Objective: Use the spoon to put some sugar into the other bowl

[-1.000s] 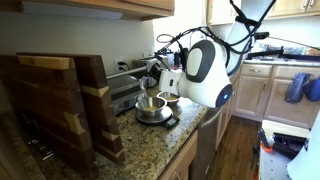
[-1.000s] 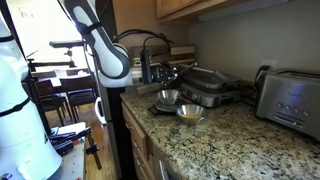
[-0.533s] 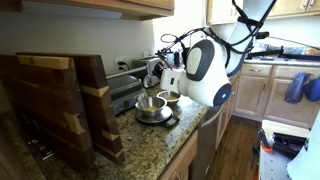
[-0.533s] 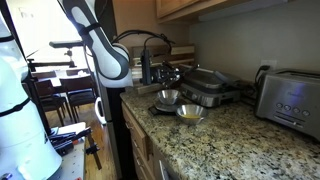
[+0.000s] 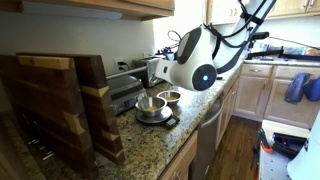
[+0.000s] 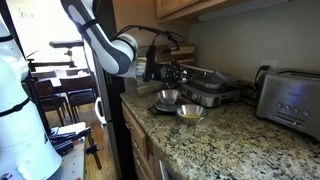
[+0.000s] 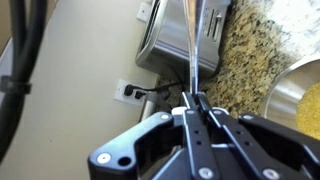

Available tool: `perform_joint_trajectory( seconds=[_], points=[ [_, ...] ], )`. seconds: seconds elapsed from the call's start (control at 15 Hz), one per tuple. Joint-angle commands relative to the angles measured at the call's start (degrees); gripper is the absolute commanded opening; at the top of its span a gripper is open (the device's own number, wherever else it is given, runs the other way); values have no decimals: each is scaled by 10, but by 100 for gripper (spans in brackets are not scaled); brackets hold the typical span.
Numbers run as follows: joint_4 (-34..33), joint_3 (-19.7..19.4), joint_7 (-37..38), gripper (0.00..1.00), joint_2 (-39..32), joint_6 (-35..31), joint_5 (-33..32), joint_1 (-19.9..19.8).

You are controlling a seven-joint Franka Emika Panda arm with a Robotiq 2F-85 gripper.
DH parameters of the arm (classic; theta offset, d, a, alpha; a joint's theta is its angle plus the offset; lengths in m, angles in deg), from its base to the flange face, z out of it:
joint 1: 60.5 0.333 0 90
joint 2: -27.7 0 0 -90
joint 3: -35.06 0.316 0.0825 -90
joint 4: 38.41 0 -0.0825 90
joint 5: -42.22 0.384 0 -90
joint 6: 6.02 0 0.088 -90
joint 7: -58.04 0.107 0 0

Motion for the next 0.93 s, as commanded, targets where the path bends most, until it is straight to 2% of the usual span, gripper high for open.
perform_joint_trajectory(
  seconds=[0.0,0.47,0.87],
  points=[
    [-26,-16,-67,3,33,-63,101,-14],
    [-105,-61,-260,3,7,-156,404,-51],
    [-155,-81,-422,4,-30,-168,709,-74]
  ],
)
